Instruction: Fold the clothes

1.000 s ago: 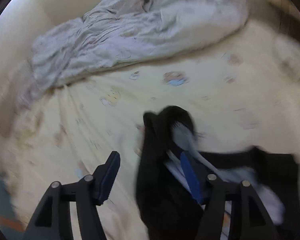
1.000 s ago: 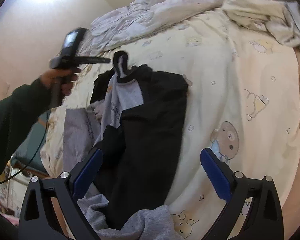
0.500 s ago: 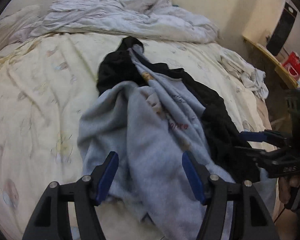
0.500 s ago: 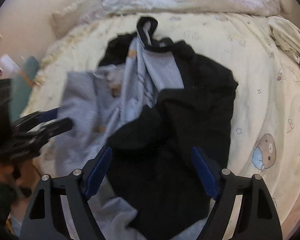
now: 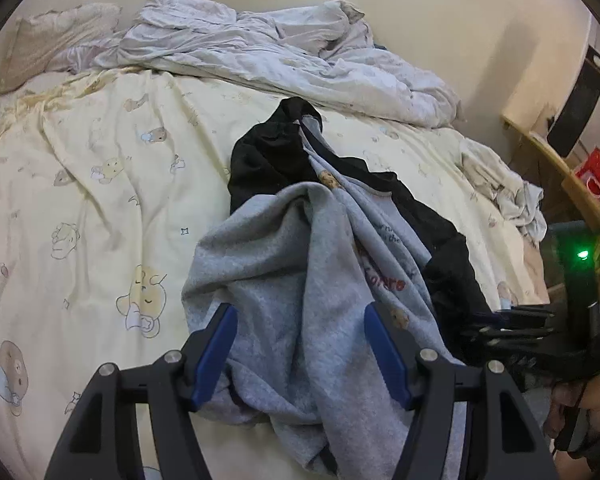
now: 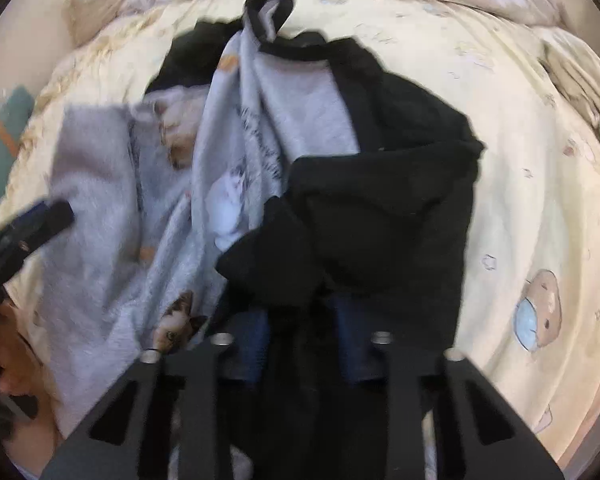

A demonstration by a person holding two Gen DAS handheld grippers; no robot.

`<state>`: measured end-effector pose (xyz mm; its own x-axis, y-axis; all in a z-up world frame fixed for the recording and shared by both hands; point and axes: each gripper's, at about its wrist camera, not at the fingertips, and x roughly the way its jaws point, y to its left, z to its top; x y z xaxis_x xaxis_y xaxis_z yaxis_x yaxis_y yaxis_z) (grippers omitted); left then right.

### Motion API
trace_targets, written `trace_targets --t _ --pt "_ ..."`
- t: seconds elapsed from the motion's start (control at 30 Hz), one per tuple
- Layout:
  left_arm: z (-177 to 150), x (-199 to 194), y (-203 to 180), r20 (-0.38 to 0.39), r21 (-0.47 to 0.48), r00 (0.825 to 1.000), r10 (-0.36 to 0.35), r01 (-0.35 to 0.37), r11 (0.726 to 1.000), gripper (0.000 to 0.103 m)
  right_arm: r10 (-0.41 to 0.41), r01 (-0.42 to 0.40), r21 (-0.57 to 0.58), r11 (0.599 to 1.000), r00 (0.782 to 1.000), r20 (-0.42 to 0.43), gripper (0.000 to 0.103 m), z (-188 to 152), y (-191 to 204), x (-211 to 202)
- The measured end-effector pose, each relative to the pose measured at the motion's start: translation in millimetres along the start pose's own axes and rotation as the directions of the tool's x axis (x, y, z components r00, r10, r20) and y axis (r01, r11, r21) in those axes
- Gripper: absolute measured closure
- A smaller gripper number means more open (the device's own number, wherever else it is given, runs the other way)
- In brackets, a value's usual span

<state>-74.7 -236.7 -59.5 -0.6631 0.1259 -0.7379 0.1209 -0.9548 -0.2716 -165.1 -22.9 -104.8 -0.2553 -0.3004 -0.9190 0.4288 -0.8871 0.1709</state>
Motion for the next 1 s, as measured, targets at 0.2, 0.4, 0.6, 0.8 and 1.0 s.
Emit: trace_targets --t 0.2,0.4,0.6,0.8,1.0 --pt "0.9 -0.6 6.1 -0.006 -0.036 0.999 -0.038 0.038 0.999 0.036 0.068 -0.088 0.173 0.981 0.991 0.117 0.089 14.4 -62.9 -70.7" --pt "0.8 0.8 5.1 -0.009 -0.040 0.999 -0.048 0.048 0.998 0.036 0.044 -0.076 0.208 0.975 0.987 0.155 0.090 45.2 -91.9 -116.7" --pt "0.5 1.6 4.5 -0.012 -0.044 0.999 -0.050 0.050 0.998 0.036 0.101 -0.104 0.131 0.986 0.994 0.028 0.089 -7.6 -49.7 -92.6" --pt "-3.0 1.4 -3.4 -0.023 -0.010 0.998 -0.060 0.060 0.998 0.036 0.103 -0.093 0.116 0.989 0.991 -0.088 0.083 -70.5 -26.8 -57.3" --pt "-3.7 1.0 -8.4 -0.021 0.008 0.998 -0.067 0.067 0.998 0.036 0.006 -0.004 0.038 0.999 0.999 -0.036 0.005 -49.0 -11.2 -100.4"
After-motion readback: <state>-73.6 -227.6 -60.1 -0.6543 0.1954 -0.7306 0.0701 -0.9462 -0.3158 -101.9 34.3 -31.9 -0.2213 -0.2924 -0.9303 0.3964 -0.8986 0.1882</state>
